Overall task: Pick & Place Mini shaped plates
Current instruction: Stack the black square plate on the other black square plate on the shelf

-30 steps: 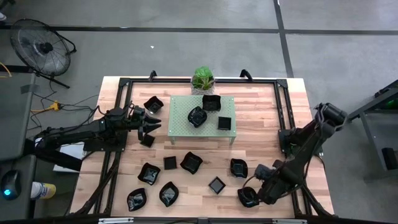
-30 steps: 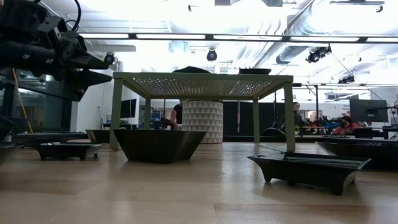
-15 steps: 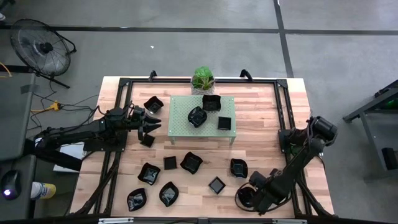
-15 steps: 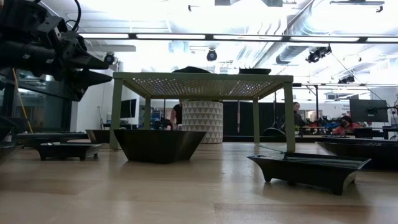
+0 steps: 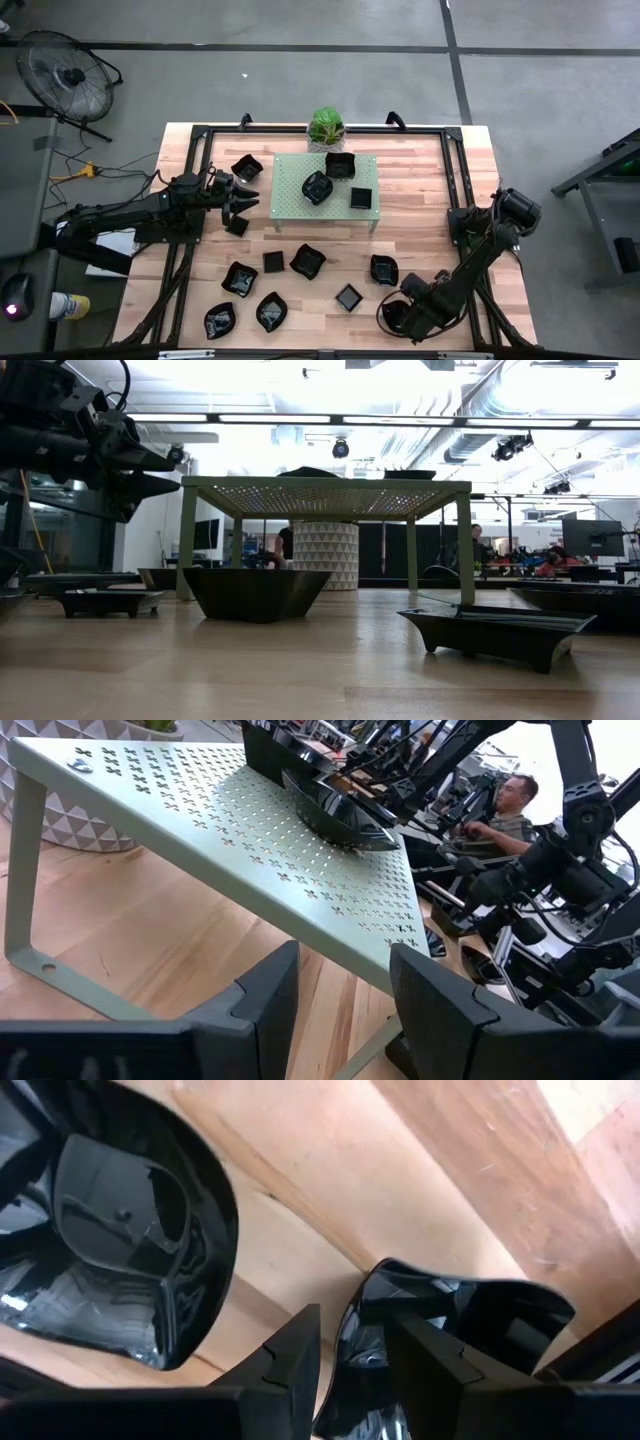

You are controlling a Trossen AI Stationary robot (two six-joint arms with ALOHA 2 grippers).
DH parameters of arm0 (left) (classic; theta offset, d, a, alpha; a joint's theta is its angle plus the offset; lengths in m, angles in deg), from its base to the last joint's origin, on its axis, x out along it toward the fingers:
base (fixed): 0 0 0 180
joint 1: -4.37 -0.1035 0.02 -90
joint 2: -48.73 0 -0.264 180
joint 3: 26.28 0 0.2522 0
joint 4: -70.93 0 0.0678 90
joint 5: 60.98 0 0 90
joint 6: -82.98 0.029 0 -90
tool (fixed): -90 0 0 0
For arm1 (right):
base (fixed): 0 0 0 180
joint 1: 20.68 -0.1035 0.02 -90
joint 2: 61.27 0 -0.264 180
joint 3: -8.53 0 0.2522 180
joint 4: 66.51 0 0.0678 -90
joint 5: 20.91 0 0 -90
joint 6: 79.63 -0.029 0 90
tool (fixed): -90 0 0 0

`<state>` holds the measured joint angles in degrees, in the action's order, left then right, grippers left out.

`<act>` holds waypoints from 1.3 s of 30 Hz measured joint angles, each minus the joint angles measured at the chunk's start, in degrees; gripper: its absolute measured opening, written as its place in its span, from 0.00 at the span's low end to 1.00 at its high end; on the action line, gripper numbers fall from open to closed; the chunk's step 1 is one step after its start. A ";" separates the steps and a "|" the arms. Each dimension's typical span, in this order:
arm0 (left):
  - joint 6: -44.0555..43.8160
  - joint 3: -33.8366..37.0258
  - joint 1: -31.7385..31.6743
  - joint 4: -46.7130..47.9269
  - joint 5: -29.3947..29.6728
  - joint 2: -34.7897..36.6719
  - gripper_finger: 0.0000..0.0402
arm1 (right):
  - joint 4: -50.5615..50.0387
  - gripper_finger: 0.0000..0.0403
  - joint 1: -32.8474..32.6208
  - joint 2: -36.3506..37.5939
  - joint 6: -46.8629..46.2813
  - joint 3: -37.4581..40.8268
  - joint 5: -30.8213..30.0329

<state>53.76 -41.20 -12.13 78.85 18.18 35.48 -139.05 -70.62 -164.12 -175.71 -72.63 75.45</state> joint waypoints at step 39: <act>0.02 0.01 0.00 0.00 0.09 -0.01 0.39 | 4.63 0.09 -0.09 -1.51 1.01 2.56 1.97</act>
<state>53.78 -41.19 -12.13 78.85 18.27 35.48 -134.43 -70.70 -165.63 -174.71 -70.07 77.42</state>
